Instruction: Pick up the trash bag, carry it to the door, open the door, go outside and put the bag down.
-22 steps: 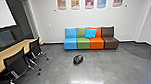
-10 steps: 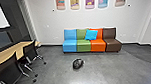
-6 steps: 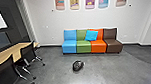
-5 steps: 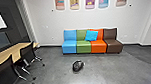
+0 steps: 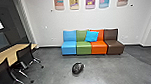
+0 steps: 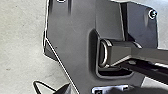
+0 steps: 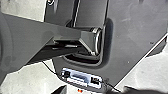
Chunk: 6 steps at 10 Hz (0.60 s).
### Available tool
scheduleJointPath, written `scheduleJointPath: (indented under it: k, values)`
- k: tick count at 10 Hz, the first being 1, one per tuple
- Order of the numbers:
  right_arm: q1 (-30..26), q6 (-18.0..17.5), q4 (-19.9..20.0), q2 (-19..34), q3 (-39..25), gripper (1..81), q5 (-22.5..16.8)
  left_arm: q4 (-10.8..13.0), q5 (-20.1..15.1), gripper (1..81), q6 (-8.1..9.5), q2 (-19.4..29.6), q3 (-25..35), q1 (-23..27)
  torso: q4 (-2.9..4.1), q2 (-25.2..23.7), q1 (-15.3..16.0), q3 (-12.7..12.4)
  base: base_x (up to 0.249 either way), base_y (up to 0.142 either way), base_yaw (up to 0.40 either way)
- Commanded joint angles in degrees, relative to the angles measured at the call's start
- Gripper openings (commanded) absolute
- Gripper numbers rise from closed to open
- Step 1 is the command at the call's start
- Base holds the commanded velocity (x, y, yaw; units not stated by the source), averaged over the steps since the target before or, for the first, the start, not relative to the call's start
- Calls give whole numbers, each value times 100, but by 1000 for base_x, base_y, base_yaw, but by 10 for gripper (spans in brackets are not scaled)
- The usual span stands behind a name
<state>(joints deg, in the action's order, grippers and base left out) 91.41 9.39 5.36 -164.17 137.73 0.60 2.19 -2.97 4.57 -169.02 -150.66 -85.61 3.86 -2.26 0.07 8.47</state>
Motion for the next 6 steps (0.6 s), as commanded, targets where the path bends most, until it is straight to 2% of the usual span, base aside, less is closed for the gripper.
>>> scheduleJointPath:
  k: [1, 6]
  values:
    - [-144, 37, 0, 13, -72, 811, -367, -17, -362, 811, -9, 52, 19, 189, 0, 0, 0, 0, 171, 0, 0]
    - [-118, 37, -9, 13, -63, 811, -367, -17, -362, 811, -9, 26, 19, 189, 0, 0, 0, 0, 171, 0, 0]
